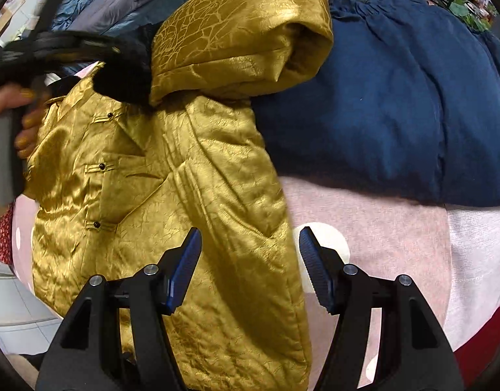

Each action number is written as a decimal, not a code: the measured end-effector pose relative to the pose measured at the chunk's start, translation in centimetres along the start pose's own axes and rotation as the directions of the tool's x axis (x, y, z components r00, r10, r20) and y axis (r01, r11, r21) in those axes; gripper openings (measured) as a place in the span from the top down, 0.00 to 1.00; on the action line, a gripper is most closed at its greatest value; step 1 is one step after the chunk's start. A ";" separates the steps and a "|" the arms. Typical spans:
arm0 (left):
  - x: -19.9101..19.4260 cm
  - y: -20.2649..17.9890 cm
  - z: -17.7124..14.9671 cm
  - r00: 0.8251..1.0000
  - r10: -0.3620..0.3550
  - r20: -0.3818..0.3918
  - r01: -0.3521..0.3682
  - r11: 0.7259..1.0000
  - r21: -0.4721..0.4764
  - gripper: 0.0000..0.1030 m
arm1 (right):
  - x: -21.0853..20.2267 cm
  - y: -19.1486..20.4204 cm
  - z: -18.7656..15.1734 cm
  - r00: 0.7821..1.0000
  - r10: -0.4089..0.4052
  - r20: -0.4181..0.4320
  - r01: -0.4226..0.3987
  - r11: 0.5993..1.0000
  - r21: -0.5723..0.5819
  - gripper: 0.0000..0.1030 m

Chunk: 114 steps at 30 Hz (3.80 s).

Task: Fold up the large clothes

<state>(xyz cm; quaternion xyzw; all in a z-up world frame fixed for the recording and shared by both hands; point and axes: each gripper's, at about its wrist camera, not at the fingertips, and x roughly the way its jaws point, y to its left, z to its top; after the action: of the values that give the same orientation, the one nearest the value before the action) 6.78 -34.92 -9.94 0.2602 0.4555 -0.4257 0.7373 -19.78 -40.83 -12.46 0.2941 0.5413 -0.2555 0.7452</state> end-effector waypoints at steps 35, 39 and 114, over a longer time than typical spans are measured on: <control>-6.7 18.2 -10.2 0.950 0.303 -0.077 -0.311 0.891 -0.329 0.92 | 0.1 2.2 7.0 0.983 0.173 0.060 -0.176 0.983 0.058 0.39; -6.5 18.4 -10.4 0.951 0.298 -0.087 -0.309 0.891 -0.333 0.91 | 1.4 2.0 10.1 0.974 0.215 0.075 -0.223 0.968 0.115 0.39; -13.9 33.1 -14.8 0.909 0.404 -0.107 -0.405 0.787 -0.466 0.19 | 2.5 16.1 1.5 0.996 0.087 0.001 -0.083 0.952 -0.295 0.58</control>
<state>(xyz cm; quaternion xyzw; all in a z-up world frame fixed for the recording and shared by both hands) 25.69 -1.47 -4.33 0.1617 0.4805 -0.1320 0.8518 -6.86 -30.87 -11.88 0.2010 0.5549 -0.1417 0.7947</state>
